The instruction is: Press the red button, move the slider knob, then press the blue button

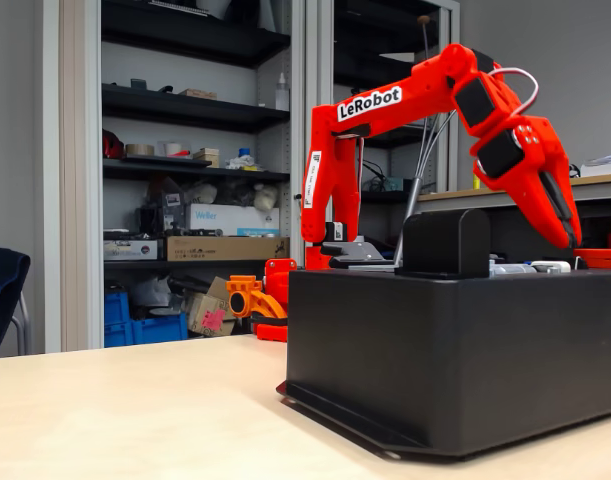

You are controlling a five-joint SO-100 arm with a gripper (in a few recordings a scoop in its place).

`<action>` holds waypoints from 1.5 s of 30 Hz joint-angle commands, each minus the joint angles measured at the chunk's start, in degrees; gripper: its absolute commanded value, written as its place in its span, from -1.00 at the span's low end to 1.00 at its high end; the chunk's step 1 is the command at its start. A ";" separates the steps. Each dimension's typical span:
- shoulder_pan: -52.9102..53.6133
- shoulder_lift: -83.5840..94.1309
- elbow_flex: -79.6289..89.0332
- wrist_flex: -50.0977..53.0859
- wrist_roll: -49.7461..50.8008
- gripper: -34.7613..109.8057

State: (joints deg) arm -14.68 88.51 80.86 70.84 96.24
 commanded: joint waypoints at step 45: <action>3.96 -9.14 -12.57 0.70 1.76 -0.52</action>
State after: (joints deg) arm -11.34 78.66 71.54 70.75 97.56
